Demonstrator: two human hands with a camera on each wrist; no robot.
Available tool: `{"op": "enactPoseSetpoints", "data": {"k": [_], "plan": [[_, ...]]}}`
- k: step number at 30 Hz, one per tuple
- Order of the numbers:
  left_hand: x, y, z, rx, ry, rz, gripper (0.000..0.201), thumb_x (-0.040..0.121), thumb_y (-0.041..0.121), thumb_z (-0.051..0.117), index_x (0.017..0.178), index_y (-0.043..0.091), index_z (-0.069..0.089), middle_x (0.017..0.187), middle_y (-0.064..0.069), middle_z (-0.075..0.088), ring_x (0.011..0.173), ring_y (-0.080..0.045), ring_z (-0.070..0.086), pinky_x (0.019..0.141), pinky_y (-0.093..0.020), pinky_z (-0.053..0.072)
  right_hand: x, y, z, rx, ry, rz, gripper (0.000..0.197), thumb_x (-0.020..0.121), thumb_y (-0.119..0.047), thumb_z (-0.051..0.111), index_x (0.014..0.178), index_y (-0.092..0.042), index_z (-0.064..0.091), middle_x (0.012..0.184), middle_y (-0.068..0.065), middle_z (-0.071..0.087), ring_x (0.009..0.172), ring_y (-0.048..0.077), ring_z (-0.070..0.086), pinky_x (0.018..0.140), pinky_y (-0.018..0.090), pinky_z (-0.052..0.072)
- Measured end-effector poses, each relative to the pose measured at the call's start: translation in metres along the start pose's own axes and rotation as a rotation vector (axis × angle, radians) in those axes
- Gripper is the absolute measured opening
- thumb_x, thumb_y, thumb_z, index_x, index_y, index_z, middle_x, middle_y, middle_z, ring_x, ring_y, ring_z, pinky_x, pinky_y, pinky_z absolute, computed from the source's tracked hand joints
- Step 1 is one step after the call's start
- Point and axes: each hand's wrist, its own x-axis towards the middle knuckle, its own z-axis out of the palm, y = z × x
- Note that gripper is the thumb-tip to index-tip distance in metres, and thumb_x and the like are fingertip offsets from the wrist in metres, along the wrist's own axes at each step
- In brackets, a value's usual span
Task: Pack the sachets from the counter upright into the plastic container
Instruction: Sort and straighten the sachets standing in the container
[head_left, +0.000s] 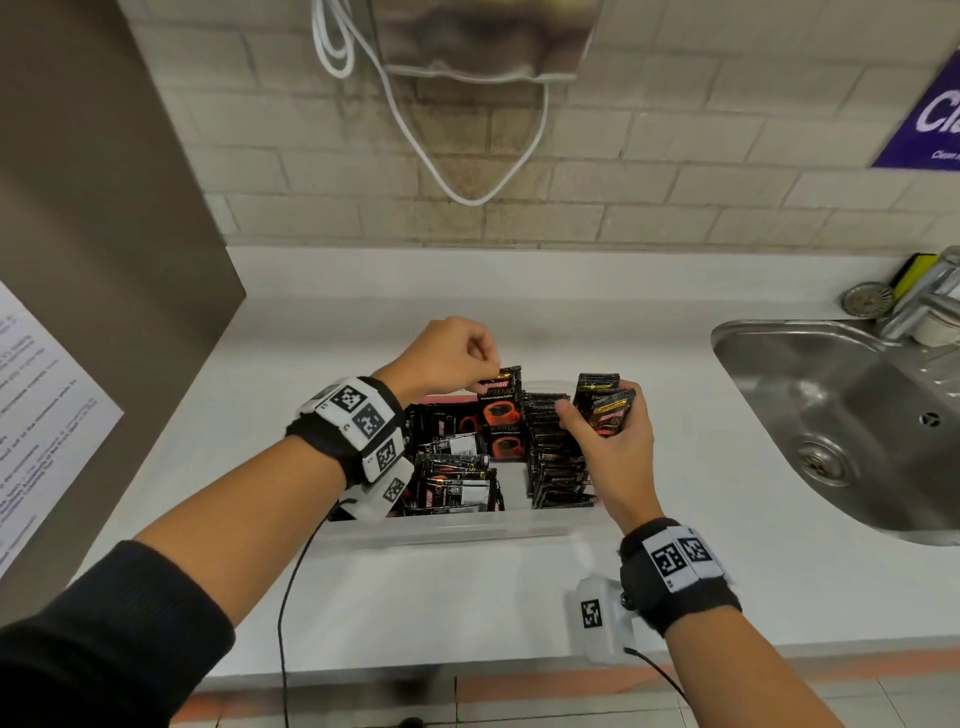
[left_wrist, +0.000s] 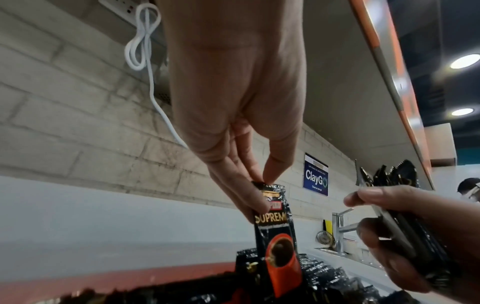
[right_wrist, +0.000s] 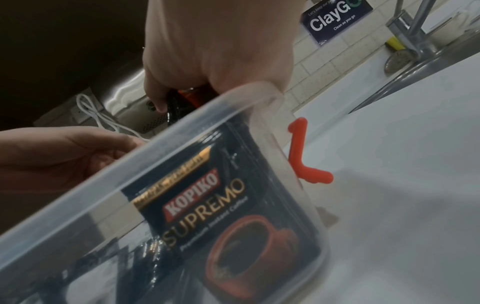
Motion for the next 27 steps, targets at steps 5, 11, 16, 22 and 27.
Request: {"op": "enactPoseSetpoints", "data": {"k": [5,11,16,22,27], "plan": [[-0.004,0.001,0.015,0.194,-0.081,0.006,0.015,0.081,0.005,0.075,0.092,0.016,0.074,0.083,0.001,0.071,0.063,-0.003,0.064,0.056,-0.005,0.045,-0.001,-0.001,0.000,-0.023,-0.002,-0.002,0.049,0.072,-0.050,0.084,0.108,-0.029,0.058,0.099,-0.005,0.073,0.094,0.017,0.072,0.088,0.052,0.058],[-0.006,0.009,0.031,0.358,-0.056,0.058,0.010,0.083,0.000,0.074,0.086,0.009,0.073,0.074,0.010,0.060,0.069,-0.005,0.058,0.066,-0.018,0.045,-0.001,-0.001,0.001,-0.044,0.009,-0.013,0.046,0.073,-0.049,0.083,0.106,-0.030,0.057,0.096,-0.008,0.072,0.091,0.013,0.071,0.086,0.050,0.059],[-0.008,0.011,0.045,0.524,-0.089,0.047,0.013,0.082,0.001,0.074,0.082,0.013,0.070,0.076,0.007,0.061,0.078,-0.017,0.062,0.072,-0.032,0.052,0.000,0.001,0.001,-0.043,0.008,-0.026,0.045,0.073,-0.049,0.084,0.106,-0.031,0.058,0.097,-0.008,0.072,0.091,0.013,0.071,0.085,0.046,0.060],[-0.004,0.011,0.048,0.517,-0.088,0.016,0.012,0.083,-0.001,0.075,0.082,0.010,0.070,0.076,0.005,0.060,0.072,-0.014,0.059,0.069,-0.027,0.047,0.001,0.003,0.001,-0.044,-0.002,-0.034,0.046,0.073,-0.050,0.084,0.106,-0.032,0.057,0.096,-0.010,0.072,0.089,0.010,0.071,0.081,0.036,0.060],[-0.003,0.010,0.049,0.530,-0.104,-0.007,0.010,0.083,-0.001,0.075,0.084,0.008,0.070,0.084,-0.001,0.065,0.076,-0.016,0.061,0.072,-0.028,0.050,0.001,0.004,0.001,-0.030,-0.009,-0.037,0.046,0.073,-0.050,0.084,0.106,-0.031,0.058,0.095,-0.008,0.073,0.089,0.011,0.072,0.079,0.034,0.060]]}}
